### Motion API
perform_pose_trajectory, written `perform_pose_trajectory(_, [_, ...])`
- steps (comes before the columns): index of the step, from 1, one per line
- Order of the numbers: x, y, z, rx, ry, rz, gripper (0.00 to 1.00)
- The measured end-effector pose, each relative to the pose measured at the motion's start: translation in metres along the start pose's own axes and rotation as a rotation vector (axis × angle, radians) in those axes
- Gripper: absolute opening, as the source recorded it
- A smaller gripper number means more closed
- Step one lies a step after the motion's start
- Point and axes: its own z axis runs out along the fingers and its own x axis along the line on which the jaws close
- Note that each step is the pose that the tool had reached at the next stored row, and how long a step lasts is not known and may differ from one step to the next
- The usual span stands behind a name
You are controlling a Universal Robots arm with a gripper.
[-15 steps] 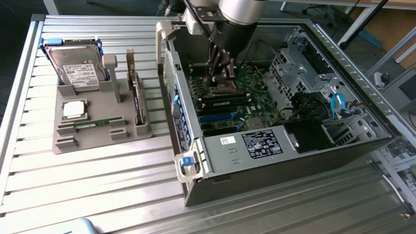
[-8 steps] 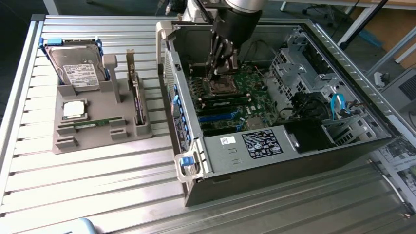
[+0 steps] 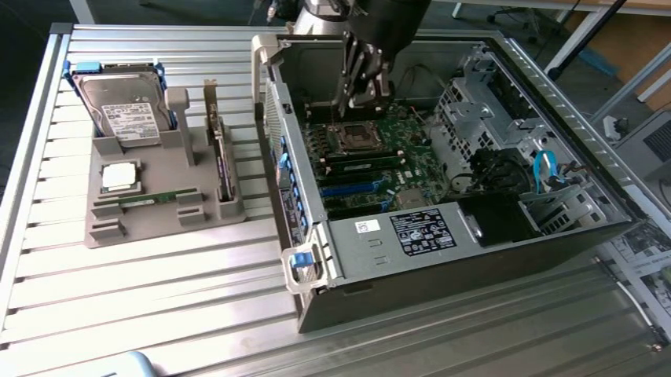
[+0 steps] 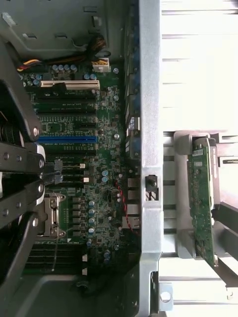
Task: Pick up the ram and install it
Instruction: 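Press down the ram until it locks into place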
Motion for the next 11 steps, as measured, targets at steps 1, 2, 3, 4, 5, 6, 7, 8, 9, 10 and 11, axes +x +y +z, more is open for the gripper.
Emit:
perform_pose_trajectory(1, [0.0000, 0.0001, -0.0020, 0.0000, 0.0003, 0.000, 0.11])
perform_pose_trajectory(2, [0.0000, 0.0002, -0.0038, -0.0001, 0.0007, 0.000, 0.11])
perform_pose_trajectory(3, [0.0000, 0.0003, -0.0051, 0.0000, 0.0010, 0.000, 0.11])
perform_pose_trajectory(4, [0.0000, 0.0003, -0.0062, 0.0000, 0.0015, 0.000, 0.11])
perform_pose_trajectory(5, [0.0000, 0.0003, -0.0061, 0.0001, 0.0014, 0.000, 0.11])
perform_pose_trajectory(6, [0.0000, 0.0003, -0.0062, 0.0001, 0.0015, 0.000, 0.11])
perform_pose_trajectory(7, [0.0000, 0.0003, -0.0061, 0.0001, 0.0015, 0.000, 0.11])
perform_pose_trajectory(8, [0.0000, 0.0003, -0.0062, 0.0001, 0.0015, 0.000, 0.11])
perform_pose_trajectory(9, [0.0000, 0.0003, -0.0062, 0.0000, 0.0016, 0.000, 0.11])
perform_pose_trajectory(10, [0.0000, 0.0002, -0.0063, 0.0000, 0.0017, 0.000, 0.11])
perform_pose_trajectory(11, [-0.0001, -0.0004, -0.0064, -0.0001, 0.0019, 0.000, 0.11])
